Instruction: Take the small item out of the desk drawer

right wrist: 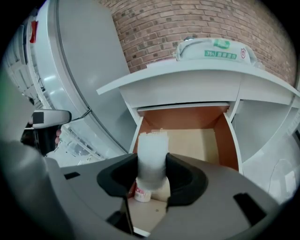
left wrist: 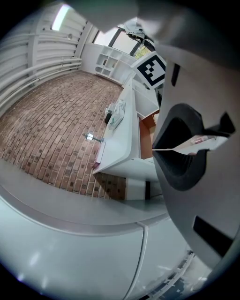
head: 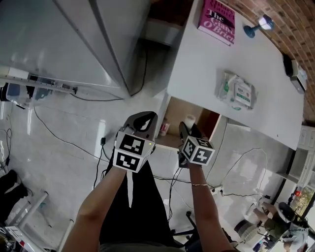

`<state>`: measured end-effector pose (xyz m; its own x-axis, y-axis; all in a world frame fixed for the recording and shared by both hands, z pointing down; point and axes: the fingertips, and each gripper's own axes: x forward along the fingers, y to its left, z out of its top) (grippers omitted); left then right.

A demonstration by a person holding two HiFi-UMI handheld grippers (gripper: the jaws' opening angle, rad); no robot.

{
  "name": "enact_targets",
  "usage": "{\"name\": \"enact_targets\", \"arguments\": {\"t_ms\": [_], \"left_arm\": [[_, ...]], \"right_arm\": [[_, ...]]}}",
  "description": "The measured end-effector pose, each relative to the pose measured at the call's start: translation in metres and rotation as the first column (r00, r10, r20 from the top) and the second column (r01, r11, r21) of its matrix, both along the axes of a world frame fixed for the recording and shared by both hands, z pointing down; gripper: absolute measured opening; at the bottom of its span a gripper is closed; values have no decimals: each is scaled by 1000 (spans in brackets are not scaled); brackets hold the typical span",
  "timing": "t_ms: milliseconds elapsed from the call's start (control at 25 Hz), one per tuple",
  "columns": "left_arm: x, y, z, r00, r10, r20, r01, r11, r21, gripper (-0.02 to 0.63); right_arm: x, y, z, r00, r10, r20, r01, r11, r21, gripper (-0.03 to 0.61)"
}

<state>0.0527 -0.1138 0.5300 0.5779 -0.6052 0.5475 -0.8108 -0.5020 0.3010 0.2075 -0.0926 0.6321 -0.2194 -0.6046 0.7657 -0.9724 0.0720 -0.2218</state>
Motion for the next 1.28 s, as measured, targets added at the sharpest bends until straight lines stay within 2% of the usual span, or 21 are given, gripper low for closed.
{"name": "enact_targets", "arguments": {"t_ms": [400,680,1280], "left_arm": [[9,-6,-18,999,39,13,-39,999,13,28],[14,-4,-38,997,76,7,-76,997,31,28],[11,8,-75,986,168,20,-169,983,76,28]], "right_arm": [[-17,4,-60,997,34,74,-40,995,91,182],[-26,16,-98,995,50,91,-62,989,137,181],[-22,38,-179,976,153,155,-191,944,270,181]]}}
